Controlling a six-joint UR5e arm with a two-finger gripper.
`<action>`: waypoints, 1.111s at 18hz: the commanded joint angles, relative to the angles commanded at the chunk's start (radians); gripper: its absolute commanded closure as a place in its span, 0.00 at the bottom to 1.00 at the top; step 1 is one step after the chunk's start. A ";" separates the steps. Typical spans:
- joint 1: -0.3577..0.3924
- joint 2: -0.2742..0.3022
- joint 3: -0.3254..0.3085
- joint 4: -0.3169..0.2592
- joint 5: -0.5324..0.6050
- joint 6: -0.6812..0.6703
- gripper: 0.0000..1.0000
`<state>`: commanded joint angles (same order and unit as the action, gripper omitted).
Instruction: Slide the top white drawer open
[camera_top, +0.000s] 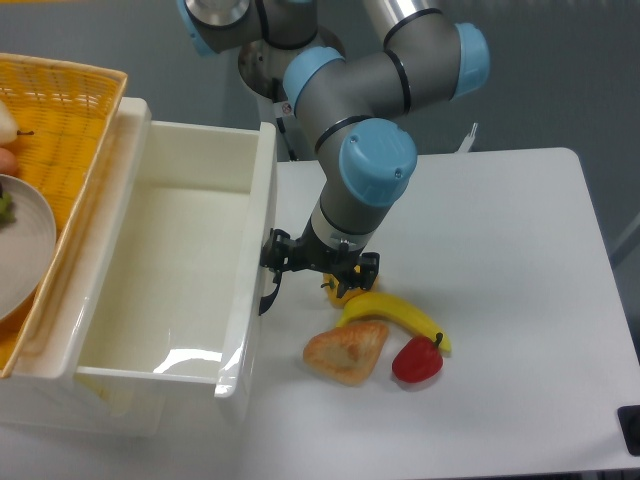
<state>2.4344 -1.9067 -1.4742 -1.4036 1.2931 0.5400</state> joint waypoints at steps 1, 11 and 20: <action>0.000 0.000 0.002 0.000 -0.002 0.000 0.00; 0.025 0.005 0.011 -0.020 -0.071 -0.003 0.00; 0.041 0.006 0.024 -0.022 -0.089 0.002 0.00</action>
<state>2.4758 -1.9006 -1.4497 -1.4251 1.2042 0.5415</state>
